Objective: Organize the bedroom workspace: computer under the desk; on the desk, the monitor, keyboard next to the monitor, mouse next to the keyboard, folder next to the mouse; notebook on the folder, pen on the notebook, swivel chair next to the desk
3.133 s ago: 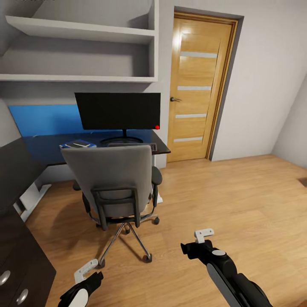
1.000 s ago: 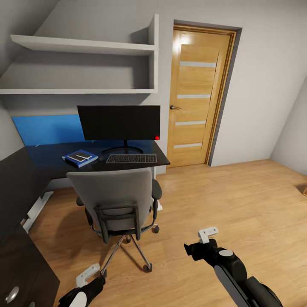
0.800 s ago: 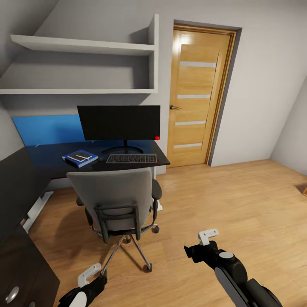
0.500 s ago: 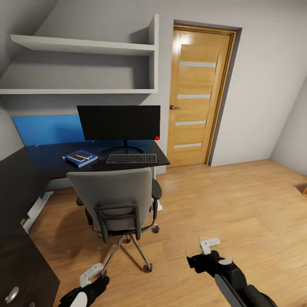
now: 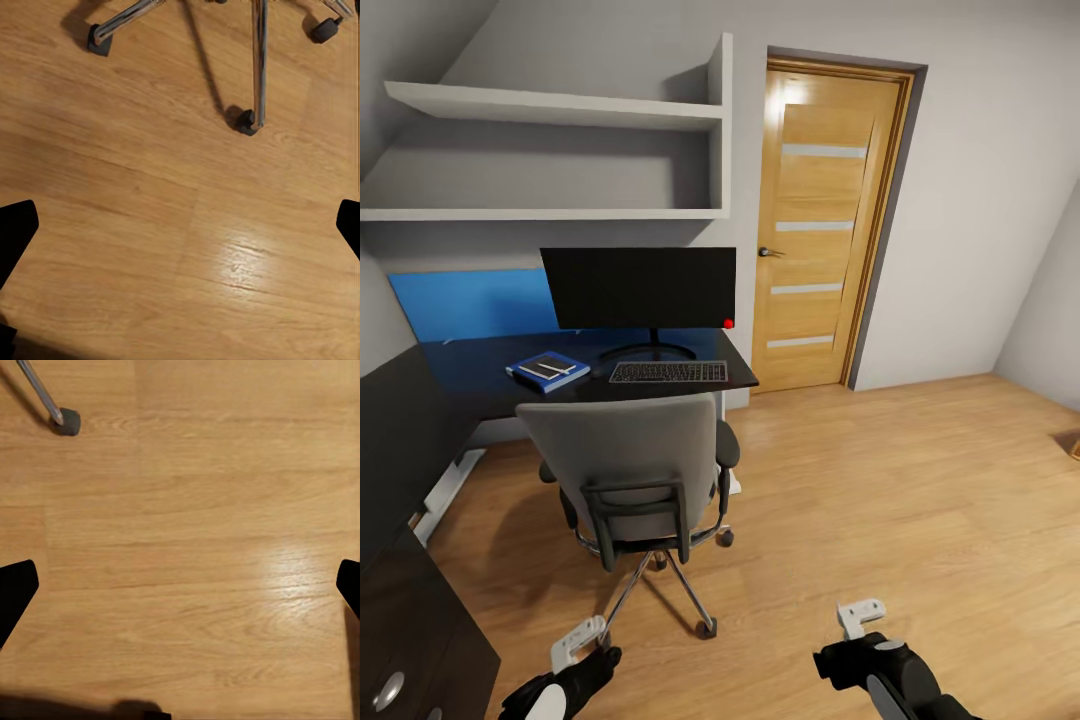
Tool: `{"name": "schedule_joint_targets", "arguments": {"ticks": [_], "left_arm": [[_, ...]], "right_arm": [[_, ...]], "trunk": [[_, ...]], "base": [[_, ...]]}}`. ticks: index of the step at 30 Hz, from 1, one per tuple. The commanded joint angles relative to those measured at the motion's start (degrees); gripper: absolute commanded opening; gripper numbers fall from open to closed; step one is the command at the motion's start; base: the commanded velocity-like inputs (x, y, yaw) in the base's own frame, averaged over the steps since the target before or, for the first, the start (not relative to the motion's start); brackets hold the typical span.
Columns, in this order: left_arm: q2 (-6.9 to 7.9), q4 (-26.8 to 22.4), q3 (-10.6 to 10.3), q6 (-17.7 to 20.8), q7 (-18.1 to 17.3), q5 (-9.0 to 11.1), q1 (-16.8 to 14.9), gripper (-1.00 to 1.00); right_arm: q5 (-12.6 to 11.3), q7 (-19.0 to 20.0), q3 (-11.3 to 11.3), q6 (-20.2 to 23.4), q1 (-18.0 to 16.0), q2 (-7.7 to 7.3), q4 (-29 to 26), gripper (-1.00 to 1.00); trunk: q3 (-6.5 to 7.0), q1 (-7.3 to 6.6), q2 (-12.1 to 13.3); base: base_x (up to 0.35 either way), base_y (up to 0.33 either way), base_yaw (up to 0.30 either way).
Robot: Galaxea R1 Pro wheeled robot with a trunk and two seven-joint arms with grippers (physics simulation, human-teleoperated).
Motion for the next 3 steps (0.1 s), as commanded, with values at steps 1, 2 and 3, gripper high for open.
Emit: {"name": "schedule_joint_targets", "arguments": {"ticks": [1, 2, 3], "left_arm": [[0.05, -0.2, -0.2, 0.0, 0.5, 0.5, 0.0, 1.0], [0.04, -0.2, -0.2, 0.0, 0.5, 0.5, 0.0, 1.0], [0.05, -0.3, -0.2, 0.0, 0.5, 0.5, 0.0, 1.0]], "right_arm": [[-0.6, -0.6, 0.2, 0.1, 0.0, -0.06, 0.0, 1.0], [-0.6, -0.6, 0.2, 0.1, 0.0, -0.07, 0.1, 1.0], [-0.6, -0.6, 0.2, 0.2, 0.0, -0.08, 0.1, 1.0]], "trunk": [[-0.06, 0.0, 0.0], [-0.06, 0.0, 0.0], [-0.06, 0.0, 0.0]], "base": [[0.0, 0.0, 0.0], [0.0, 0.0, 0.0], [0.0, 0.0, 0.0]]}}
